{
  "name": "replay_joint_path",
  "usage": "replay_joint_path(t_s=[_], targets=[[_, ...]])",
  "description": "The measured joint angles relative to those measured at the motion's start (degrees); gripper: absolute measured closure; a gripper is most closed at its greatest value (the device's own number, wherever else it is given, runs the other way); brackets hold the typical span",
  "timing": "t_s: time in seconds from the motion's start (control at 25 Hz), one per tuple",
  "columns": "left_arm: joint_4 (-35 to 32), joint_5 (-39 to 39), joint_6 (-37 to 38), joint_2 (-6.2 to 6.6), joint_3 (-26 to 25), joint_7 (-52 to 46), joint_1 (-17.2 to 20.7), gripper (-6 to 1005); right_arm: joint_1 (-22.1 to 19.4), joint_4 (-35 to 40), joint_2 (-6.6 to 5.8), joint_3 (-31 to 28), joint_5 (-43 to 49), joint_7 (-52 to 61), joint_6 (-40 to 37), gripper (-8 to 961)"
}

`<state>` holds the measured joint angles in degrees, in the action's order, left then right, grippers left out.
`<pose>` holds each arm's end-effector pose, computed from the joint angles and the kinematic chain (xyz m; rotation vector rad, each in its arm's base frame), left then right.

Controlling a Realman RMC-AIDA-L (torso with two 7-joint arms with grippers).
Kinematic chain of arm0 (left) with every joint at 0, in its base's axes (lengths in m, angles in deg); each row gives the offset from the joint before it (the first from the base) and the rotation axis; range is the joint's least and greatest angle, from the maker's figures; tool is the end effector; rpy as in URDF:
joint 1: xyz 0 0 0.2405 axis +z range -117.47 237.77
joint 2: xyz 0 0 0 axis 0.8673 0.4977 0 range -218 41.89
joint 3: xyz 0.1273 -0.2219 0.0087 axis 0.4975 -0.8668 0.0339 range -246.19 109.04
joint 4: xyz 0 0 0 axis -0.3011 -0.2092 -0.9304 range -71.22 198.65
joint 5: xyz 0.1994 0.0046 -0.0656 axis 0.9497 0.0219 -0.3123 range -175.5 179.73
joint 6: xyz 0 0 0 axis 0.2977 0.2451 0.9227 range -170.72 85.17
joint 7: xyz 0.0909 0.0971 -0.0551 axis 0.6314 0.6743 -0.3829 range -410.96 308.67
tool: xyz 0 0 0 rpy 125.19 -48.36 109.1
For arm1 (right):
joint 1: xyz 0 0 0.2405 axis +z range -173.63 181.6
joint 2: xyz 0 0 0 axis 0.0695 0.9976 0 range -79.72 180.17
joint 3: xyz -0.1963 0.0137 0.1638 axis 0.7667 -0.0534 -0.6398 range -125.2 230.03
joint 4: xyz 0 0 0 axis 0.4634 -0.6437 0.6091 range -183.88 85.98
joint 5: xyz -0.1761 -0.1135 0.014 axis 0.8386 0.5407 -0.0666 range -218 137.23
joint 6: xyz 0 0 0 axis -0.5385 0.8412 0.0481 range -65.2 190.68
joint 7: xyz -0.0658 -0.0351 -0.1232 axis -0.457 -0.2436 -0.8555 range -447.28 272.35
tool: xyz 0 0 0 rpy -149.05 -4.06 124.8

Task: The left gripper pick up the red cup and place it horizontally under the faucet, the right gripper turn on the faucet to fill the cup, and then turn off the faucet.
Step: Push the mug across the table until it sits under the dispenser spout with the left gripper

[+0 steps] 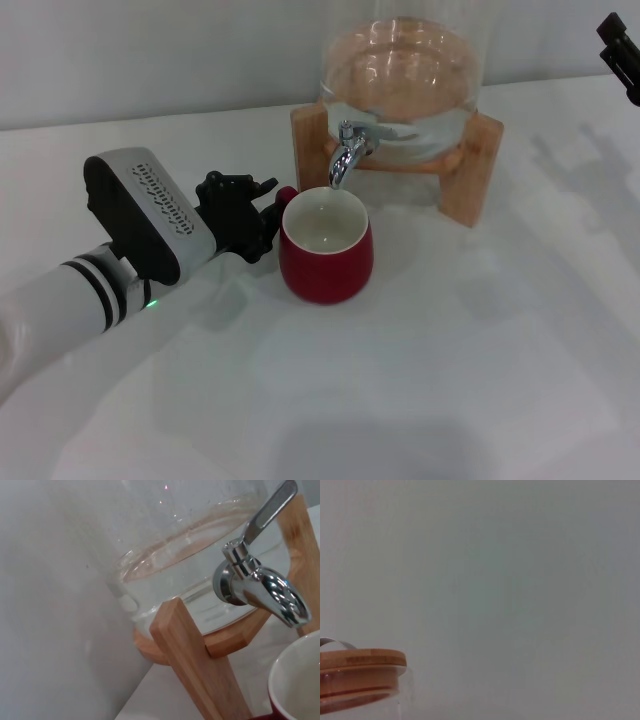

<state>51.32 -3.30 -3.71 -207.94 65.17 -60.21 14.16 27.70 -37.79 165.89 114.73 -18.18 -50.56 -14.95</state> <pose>-0.2103 0.3898 -0.1229 -2.4209 0.1176 -0.2780 0.3267 0.3392 0.0688 -1.4990 0.5353 1.0849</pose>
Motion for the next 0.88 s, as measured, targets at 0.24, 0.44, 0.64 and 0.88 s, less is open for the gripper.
replay_joint_path(t_s=[0.24, 0.44, 0.64, 0.88], targets=[[0.0, 0.06, 0.0, 0.0, 0.08, -0.02, -0.03, 785, 0.01, 0.0, 0.0, 0.0, -0.02, 0.0, 0.0, 125], [0.0, 0.06, 0.03, 0.0, -0.04, -0.04, 0.0, 784, 0.02, 0.0, -0.06, 0.0, -0.08, 0.0, 0.0, 125], [0.0, 0.03, 0.05, 0.0, -0.2, -0.07, 0.02, 737, 0.13, 0.0, -0.09, 0.0, -0.12, 0.0, 0.0, 125], [0.0, -0.01, 0.04, 0.0, -0.24, -0.07, 0.02, 712, 0.26, 0.0, -0.09, 0.0, -0.14, 0.0, 0.0, 125]])
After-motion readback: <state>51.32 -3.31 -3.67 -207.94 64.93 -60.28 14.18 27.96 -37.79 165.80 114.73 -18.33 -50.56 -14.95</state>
